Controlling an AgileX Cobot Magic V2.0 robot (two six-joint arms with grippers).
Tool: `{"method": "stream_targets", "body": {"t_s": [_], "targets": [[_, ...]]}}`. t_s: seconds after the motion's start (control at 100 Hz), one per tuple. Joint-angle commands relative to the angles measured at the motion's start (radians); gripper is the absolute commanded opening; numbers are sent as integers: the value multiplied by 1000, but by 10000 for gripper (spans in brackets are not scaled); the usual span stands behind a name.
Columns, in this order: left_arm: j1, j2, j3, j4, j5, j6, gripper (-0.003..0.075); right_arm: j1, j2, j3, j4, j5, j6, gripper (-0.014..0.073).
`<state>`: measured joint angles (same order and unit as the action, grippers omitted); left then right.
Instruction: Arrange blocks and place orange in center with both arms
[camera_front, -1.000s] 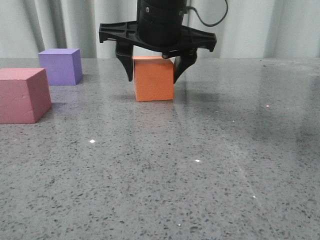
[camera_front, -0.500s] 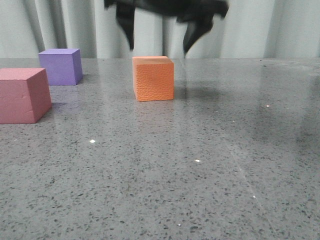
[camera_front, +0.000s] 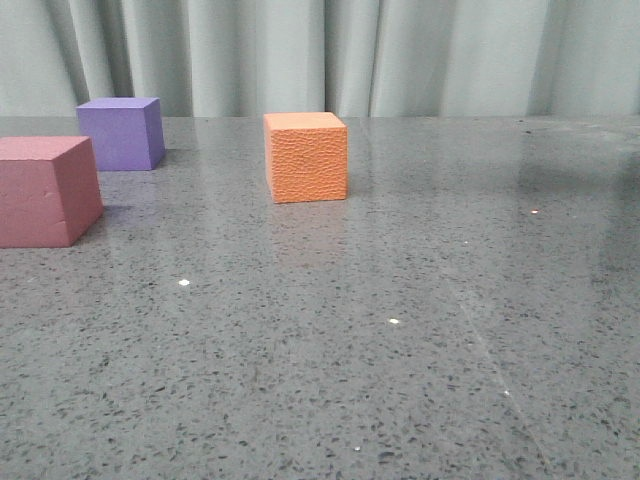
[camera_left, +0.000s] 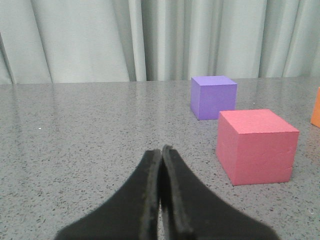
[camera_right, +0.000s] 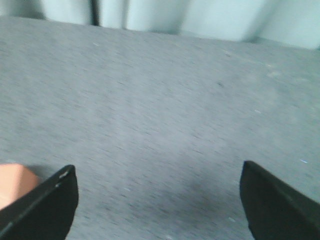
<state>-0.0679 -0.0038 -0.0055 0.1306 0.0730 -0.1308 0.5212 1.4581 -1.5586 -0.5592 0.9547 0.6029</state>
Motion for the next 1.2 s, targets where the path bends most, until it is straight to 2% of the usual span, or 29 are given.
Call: {"method": "stream_targets", "body": {"t_s": [0.0,0.29,0.49,0.56,0.63,0.82,0.86,1.19], "targets": [[-6,-34,55,0,-91,-8,-19,-59,-104,62,-47,-47,-29,645],[-6,-34,55,0,-91,-8,-19,-234,-380,457,-47,-204,-41,645],[-6,-34,55,0,-91,-8,-19,-259,-547,661,-47,-211,-41,626],[-6,-34,55,0,-91,-8,-19,-259,-600,723,-47,-210,-41,570],[-6,-34,55,0,-91,-8,-19,-259,-649,776,-47,-210,-41,468],[-6,-34,55,0,-91,-8,-19,-259,-776,857,-47,-210,-41,7],[-6,-34,55,0,-91,-8,-19,-259,-797,864,-47,-210,-41,-67],[-6,-34,55,0,-91,-8,-19,-259,-838,866,-47,-196,-41,-67]]}}
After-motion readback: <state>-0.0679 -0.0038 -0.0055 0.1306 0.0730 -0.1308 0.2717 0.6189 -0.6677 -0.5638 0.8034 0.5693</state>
